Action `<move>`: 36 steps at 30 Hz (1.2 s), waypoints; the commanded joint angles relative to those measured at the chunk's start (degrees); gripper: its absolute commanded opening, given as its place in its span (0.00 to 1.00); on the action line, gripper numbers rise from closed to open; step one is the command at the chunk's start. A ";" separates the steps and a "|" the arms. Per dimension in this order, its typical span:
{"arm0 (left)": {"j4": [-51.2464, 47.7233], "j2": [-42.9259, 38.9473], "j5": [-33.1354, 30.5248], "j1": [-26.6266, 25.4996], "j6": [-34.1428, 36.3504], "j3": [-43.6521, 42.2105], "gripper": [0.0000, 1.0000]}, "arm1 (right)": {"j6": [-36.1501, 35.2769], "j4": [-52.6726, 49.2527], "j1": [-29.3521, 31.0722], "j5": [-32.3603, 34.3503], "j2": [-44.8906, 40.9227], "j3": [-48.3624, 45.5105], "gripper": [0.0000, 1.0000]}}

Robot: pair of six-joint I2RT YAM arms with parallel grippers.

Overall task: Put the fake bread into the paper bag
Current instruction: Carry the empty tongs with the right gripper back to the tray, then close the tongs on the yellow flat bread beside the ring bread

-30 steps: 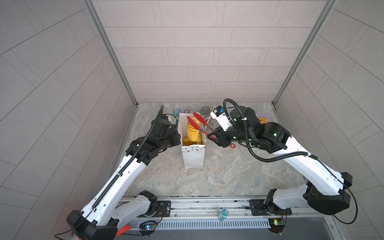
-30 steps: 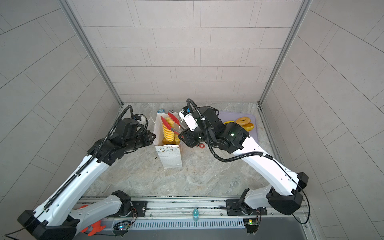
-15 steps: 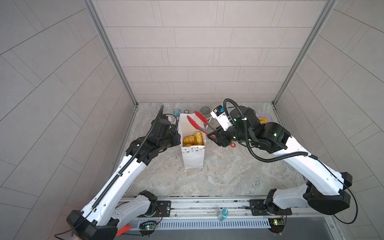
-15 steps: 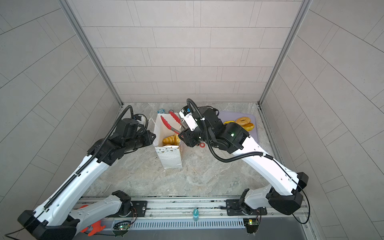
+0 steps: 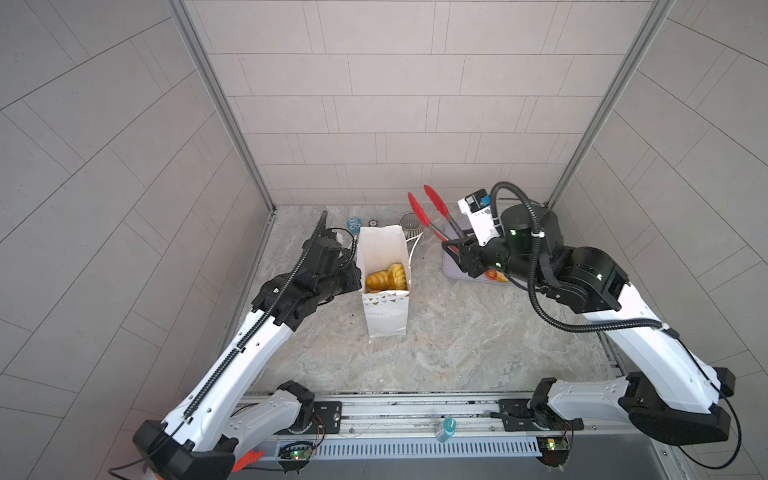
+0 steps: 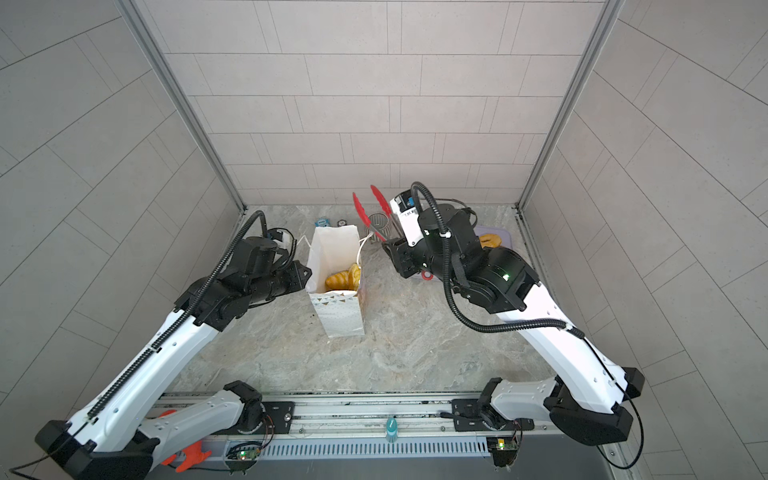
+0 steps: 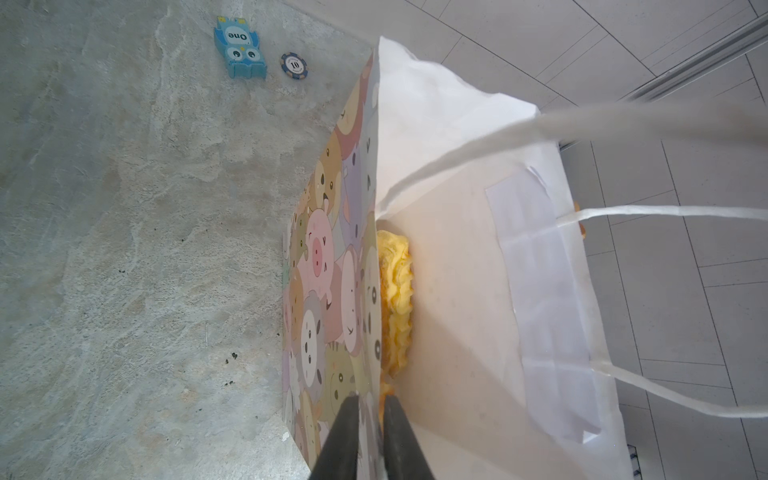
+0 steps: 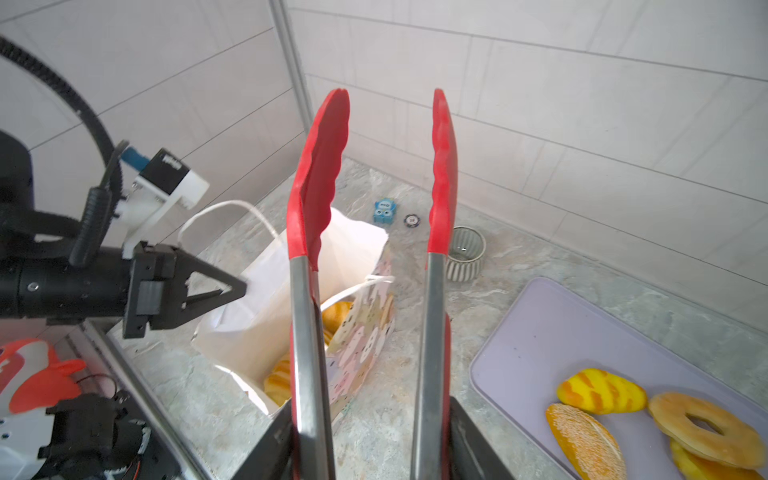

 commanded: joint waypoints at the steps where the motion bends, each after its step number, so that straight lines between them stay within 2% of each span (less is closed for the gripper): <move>1: 0.25 -0.69 0.18 0.34 0.06 -0.88 0.18 | 1.43 2.60 -4.34 1.72 -3.48 -1.41 0.51; 13: 0.29 -0.92 0.64 0.31 0.43 -1.03 0.18 | 12.55 5.45 -28.47 -13.02 -7.11 -12.10 0.50; 20: 0.72 -1.14 1.37 0.34 0.78 -1.25 0.18 | 20.94 10.01 -44.36 -22.66 -6.53 -22.85 0.49; 30: 2.11 -0.37 2.98 0.35 2.19 -0.48 0.18 | 26.15 18.39 -57.22 -25.11 -4.10 -34.94 0.49; 36: 3.05 -0.54 3.54 0.46 3.05 -0.71 0.18 | 30.92 25.38 -67.42 -32.55 0.07 -40.49 0.49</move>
